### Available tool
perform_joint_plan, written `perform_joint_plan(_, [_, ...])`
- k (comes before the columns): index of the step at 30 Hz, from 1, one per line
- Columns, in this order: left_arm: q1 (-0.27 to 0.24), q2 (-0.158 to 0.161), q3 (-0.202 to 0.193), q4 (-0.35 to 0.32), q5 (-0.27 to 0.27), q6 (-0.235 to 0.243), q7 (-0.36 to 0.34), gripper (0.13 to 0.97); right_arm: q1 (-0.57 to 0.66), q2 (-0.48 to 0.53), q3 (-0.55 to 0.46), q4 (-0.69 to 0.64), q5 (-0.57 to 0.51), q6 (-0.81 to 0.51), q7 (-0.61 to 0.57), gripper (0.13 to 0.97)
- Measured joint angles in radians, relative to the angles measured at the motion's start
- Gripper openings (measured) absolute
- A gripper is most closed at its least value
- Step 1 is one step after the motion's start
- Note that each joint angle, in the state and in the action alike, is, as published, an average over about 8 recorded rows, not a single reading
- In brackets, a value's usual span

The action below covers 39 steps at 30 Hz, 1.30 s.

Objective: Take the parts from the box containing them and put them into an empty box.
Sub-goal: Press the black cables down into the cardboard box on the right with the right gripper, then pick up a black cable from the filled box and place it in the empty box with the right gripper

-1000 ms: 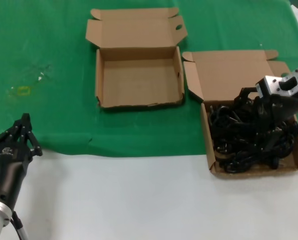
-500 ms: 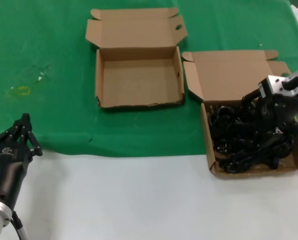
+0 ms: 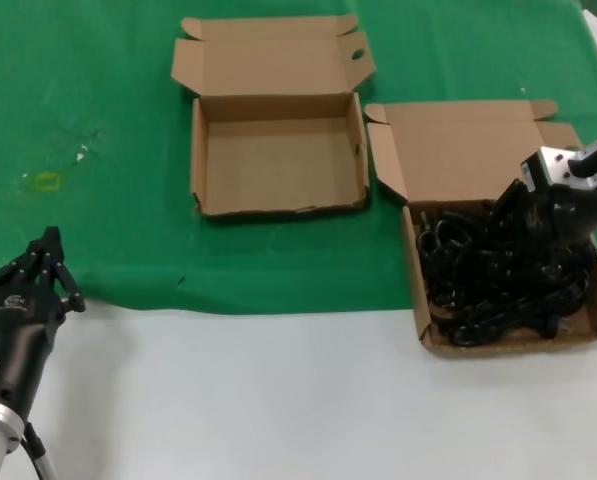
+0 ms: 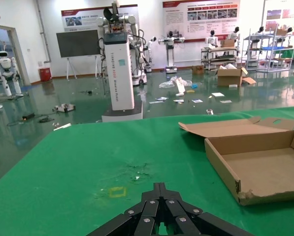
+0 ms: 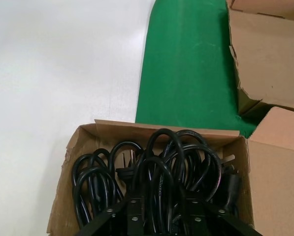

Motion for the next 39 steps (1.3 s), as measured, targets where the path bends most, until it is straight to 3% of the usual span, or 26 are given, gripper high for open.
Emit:
perform_joint_plan(8, [0.0, 0.0, 0.0, 0.0, 0.0, 0.0, 0.0, 0.144, -0.016, 0.035, 0.005, 0.096, 0.003, -0.032, 0.07, 0.254])
perform_joint_plan(24, [0.0, 0.0, 0.0, 0.0, 0.0, 0.0, 0.0, 0.144, 0.014, 0.095, 0.02, 0.288, 0.012, -0.112, 0.234, 0.206])
perform_joint_plan(33, [0.0, 0.0, 0.0, 0.0, 0.0, 0.0, 0.0, 0.144, 0.068, 0.036, 0.018, 0.303, 0.014, -0.109, 0.284, 0.205])
perform_joint_plan(39, [0.0, 0.0, 0.0, 0.0, 0.0, 0.0, 0.0, 0.144, 0.109, -0.056, 0.006, 0.215, 0.008, -0.061, 0.253, 0.205])
